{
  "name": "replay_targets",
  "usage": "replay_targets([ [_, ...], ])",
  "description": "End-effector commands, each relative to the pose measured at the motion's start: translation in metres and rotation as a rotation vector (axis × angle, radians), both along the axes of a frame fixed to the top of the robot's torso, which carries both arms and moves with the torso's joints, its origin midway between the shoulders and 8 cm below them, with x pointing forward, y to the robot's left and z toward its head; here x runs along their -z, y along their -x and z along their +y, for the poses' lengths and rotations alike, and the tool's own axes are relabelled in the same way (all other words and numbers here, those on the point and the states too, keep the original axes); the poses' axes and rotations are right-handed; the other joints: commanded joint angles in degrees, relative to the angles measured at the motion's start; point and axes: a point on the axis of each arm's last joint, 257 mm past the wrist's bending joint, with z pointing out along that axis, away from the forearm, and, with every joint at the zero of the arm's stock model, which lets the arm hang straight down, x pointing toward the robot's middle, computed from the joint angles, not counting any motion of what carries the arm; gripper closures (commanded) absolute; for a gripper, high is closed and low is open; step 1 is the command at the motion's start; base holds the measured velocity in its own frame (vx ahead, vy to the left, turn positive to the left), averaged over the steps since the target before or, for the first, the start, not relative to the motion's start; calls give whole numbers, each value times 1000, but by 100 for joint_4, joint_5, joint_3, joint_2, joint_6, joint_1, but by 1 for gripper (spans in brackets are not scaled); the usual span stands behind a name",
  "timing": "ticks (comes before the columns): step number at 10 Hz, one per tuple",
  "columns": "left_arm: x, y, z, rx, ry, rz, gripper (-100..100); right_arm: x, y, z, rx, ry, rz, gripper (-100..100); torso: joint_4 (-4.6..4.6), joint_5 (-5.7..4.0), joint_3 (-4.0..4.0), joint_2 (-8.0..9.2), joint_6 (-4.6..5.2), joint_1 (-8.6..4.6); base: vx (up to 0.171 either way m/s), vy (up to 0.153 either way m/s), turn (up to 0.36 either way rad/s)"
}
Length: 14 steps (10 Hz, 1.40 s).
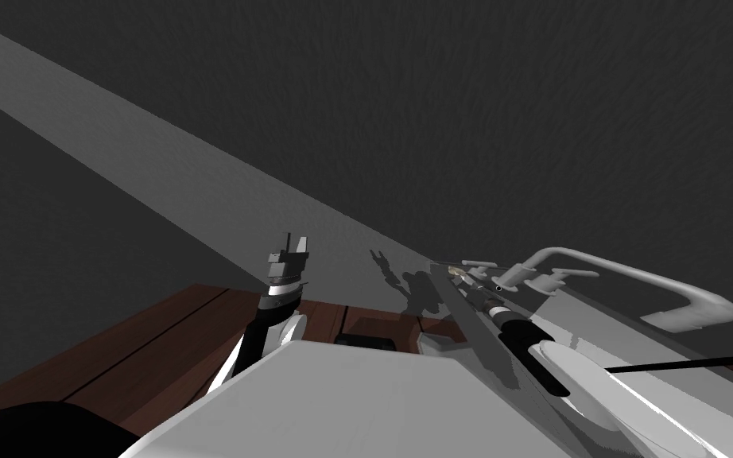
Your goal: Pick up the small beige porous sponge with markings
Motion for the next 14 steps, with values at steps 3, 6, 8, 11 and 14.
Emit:
replay_targets([
  [3,0,0,0,0,0,0,0,17,7,13,-37,-48,45,-100,-40,-60,4,47,8,65,-9,43,-44],
  [6,0,0,0,0,0,0,0,21,11,13,-48,-60,64,-100,-105,-161,7,119,16,140,-6,26,-18],
  [8,0,0,0,0,0,0,0,21,11,13,-48,-60,64,-100,-150,-223,1,152,24,172,1,28,-17],
  [11,0,0,0,0,0,0,0,23,18,9,-81,-26,108,-100,-211,-305,-9,193,30,219,23,20,-18],
  [14,0,0,0,0,0,0,0,14,23,4,-118,65,141,-100,-240,-344,-24,191,27,220,60,-19,34],
])
